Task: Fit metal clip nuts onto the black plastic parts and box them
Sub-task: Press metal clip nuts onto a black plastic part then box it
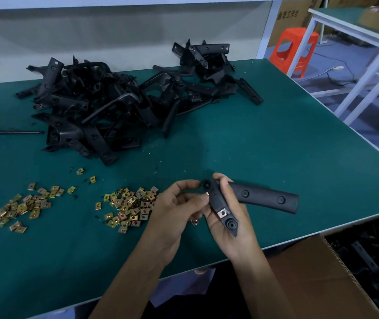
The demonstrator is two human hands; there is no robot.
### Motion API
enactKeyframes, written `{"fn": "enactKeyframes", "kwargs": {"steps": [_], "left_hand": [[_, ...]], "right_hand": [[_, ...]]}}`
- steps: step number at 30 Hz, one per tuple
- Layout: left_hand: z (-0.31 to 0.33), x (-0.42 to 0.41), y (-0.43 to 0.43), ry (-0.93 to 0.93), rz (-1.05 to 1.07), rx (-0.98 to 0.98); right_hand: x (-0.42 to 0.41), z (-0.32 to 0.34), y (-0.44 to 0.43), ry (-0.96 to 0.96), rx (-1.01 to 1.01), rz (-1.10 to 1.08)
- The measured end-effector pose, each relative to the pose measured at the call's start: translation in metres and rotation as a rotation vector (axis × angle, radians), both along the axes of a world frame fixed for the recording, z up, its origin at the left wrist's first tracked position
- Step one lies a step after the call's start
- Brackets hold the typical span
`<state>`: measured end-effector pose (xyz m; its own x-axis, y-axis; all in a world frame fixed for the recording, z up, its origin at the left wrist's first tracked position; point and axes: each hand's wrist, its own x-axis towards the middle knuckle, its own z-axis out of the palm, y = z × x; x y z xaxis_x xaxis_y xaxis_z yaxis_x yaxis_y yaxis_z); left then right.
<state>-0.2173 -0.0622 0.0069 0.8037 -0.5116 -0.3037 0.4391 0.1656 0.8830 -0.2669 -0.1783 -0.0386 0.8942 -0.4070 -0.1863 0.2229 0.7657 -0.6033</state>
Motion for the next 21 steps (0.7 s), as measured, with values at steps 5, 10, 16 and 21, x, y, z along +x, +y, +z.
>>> {"fn": "enactKeyframes", "kwargs": {"steps": [5, 10, 16, 21], "left_hand": [[0.009, 0.006, 0.004, 0.047, -0.033, 0.001], [0.006, 0.006, 0.007, 0.017, -0.047, 0.052], [-0.006, -0.004, 0.008, -0.221, -0.156, 0.275], [-0.021, -0.009, 0.003, -0.379, -0.272, 0.326]], "right_hand": [[0.002, 0.001, 0.005, -0.007, -0.12, -0.013], [-0.001, 0.006, 0.009, -0.002, -0.131, -0.013], [-0.036, 0.019, 0.005, 0.147, -0.144, -0.072], [-0.118, 0.025, -0.07, 0.172, 0.078, -0.425]]}}
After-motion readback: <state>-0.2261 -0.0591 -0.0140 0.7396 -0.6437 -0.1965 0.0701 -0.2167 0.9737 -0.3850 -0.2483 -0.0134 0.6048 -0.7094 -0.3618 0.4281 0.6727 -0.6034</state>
